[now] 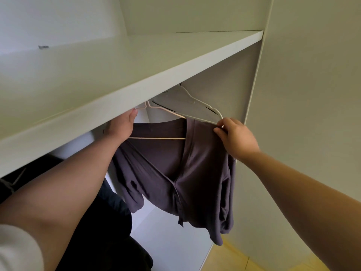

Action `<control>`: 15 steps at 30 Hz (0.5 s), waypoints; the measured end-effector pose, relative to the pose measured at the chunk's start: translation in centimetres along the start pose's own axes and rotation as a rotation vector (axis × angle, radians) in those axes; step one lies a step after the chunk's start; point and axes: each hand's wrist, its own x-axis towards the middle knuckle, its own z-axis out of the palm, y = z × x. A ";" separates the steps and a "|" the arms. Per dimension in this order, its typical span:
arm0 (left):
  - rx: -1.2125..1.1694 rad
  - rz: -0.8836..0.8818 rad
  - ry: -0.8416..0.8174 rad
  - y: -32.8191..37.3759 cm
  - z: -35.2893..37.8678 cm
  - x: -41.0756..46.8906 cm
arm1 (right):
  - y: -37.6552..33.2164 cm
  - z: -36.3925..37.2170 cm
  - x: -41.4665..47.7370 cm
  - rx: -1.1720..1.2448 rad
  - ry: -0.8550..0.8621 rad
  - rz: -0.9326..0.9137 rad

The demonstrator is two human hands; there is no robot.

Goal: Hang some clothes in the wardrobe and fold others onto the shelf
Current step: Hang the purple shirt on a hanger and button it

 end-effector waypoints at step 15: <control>-0.004 -0.054 -0.103 -1.0 -0.3 0.7 | -1.8 1.8 0.0 0.064 -0.185 0.078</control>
